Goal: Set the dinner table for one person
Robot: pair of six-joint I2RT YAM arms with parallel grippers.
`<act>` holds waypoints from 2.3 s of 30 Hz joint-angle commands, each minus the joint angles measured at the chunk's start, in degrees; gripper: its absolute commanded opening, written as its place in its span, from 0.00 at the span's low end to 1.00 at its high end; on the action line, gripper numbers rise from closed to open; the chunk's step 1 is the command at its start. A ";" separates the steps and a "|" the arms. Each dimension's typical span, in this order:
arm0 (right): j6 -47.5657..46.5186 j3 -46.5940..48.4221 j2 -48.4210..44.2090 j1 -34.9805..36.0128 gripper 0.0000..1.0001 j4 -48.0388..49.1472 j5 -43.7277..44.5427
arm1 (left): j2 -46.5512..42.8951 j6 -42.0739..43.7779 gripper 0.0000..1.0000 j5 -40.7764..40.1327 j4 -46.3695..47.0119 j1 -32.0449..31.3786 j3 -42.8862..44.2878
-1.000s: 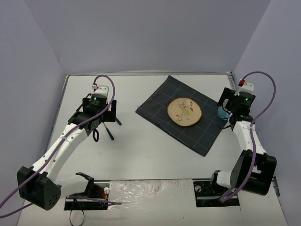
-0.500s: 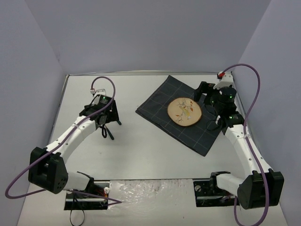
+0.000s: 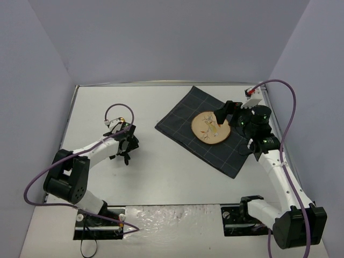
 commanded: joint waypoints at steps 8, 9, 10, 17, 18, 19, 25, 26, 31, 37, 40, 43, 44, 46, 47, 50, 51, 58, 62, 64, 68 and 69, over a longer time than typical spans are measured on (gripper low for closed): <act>1.38 -0.48 -2.86 1.16 1.00 3.62 -3.87 | 0.82 -3.15 0.67 0.52 9.96 1.78 -3.22; 1.41 -0.54 -2.99 1.16 1.00 3.65 -3.80 | 0.96 -3.44 0.65 0.89 10.16 1.96 -3.63; 1.46 -0.63 -3.13 1.16 1.00 3.70 -3.75 | 1.09 -3.85 0.63 1.34 10.30 2.18 -3.95; 1.97 -0.75 -3.49 1.16 1.00 4.06 -4.30 | 1.14 -6.08 0.41 3.49 11.03 3.06 -6.59; 2.04 -0.79 -3.64 1.16 1.00 4.06 -4.18 | 0.80 -6.28 0.35 3.78 10.92 3.21 -6.97; 2.10 -0.83 -3.82 1.16 1.00 4.06 -4.06 | 0.39 -6.36 0.28 3.86 10.54 3.30 -7.13; 2.52 -0.85 -4.42 1.16 1.00 4.06 -3.89 | -2.80 -5.72 0.03 2.46 6.79 3.39 -6.14; 2.82 -0.93 -4.52 1.16 1.00 4.07 -3.82 | -3.75 -4.94 0.00 2.22 5.62 3.39 -5.66; 3.29 -0.92 -5.21 1.16 1.00 4.01 -3.61 | -7.44 1.65 0.00 1.50 1.94 2.74 0.75; 4.08 -0.67 -6.39 1.16 1.00 4.06 -3.06 | -4.93 19.42 0.00 2.24 -2.53 -1.84 18.02; 4.49 -0.43 -7.15 1.16 1.00 3.99 -2.45 | 0.24 29.65 0.00 6.13 -2.37 -5.36 26.23; 4.82 -0.39 -7.86 1.16 1.00 3.65 -1.78 | 6.62 36.65 0.00 12.82 -2.01 -7.26 34.94; 4.90 -0.39 -8.10 1.16 1.00 3.49 -1.61 | 8.74 38.62 0.00 14.59 -1.79 -7.93 37.43; 4.90 -0.38 -8.50 1.16 1.00 2.75 -1.14 | 12.32 41.78 0.00 17.48 -1.67 -9.32 41.62; 4.90 -0.31 -8.76 1.16 1.00 2.43 -0.95 | 14.58 43.40 0.00 19.04 -1.54 -9.59 44.34; 4.95 -0.27 -9.44 1.16 1.00 1.39 -0.54 | 20.52 45.85 0.00 22.00 -1.81 -10.41 50.65; 4.90 -0.27 -9.71 1.16 1.00 1.05 -0.23 | 21.99 46.62 0.00 23.28 -1.94 -10.78 53.17; 3.84 0.05 -11.12 1.16 1.00 -2.19 1.41 | 35.28 49.78 0.00 26.13 -0.81 -13.27 65.78; 3.73 0.05 -11.66 1.16 1.00 -3.75 1.90 | 40.48 49.13 0.00 27.03 1.70 -14.00 70.19; 3.72 0.00 -11.83 1.16 1.00 -4.31 2.34 | 43.12 48.09 0.00 27.78 1.87 -14.28 72.64; 3.76 -0.13 -11.87 1.16 1.00 -4.97 2.90 | 46.36 46.71 0.00 28.07 2.25 -15.05 75.96; 3.76 -0.13 -11.87 1.16 1.00 -5.12 3.01 | 46.87 46.47 0.00 27.88 2.12 -15.13 76.20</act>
